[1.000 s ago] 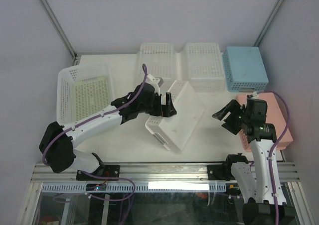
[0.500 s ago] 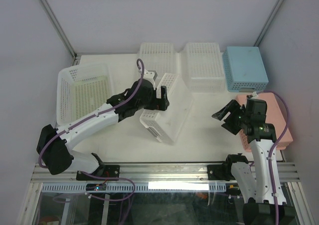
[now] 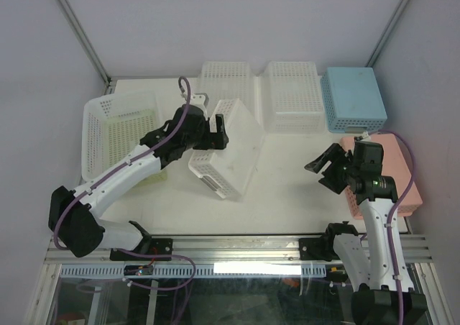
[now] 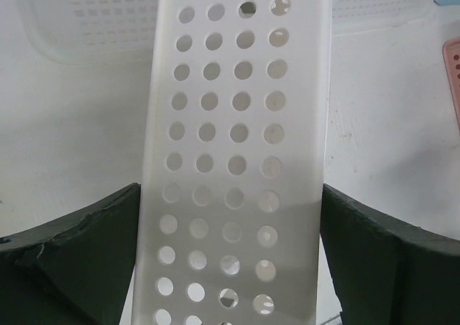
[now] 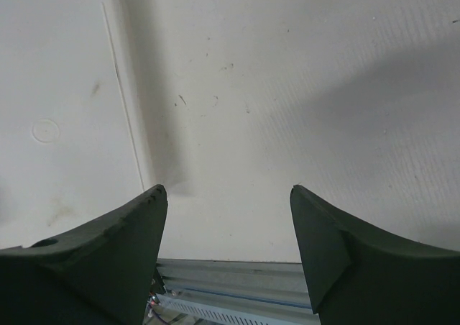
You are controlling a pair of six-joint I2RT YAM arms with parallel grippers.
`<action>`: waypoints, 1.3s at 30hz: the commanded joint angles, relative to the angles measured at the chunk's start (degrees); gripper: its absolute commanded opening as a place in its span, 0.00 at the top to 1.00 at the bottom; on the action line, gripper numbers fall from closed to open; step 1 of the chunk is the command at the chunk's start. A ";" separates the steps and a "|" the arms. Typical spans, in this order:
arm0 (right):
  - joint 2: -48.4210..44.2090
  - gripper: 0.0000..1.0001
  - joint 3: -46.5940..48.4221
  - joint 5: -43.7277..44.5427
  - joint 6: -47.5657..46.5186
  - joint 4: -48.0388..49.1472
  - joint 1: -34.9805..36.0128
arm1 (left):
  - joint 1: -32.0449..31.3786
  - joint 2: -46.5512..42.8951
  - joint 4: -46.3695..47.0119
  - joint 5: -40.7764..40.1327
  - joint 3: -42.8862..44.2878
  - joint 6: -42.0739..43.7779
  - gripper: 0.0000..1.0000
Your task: Turn the large container upside down
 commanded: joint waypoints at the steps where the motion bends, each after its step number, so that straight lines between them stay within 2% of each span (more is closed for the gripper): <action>1: 0.07 0.27 0.22 -0.53 0.52 3.14 0.49 | 6.12 -3.51 2.28 11.05 0.94 0.21 0.01; 4: 0.30 0.27 0.24 -0.37 0.53 3.16 0.67 | 9.90 -3.80 4.76 20.82 -0.49 -2.33 0.01; 6: 0.21 0.27 0.22 -0.35 0.57 3.19 0.85 | 11.37 -3.64 5.87 24.52 -0.94 -3.62 0.01; 12: 0.24 0.26 0.04 -0.12 0.61 3.31 1.00 | 12.57 -1.87 7.00 31.36 -1.96 -5.54 0.01; 20: 0.38 0.26 -0.25 -0.26 0.79 3.69 1.24 | 13.44 -1.21 7.00 31.80 -2.78 -6.27 0.01; 31: 0.43 0.26 -0.39 -0.11 0.96 3.93 1.55 | 14.97 -5.17 4.25 18.17 -2.99 -4.98 0.01; 39: 0.87 0.26 -0.36 -0.20 1.47 4.62 2.01 | 14.94 -6.10 2.85 16.58 -1.94 -1.23 0.01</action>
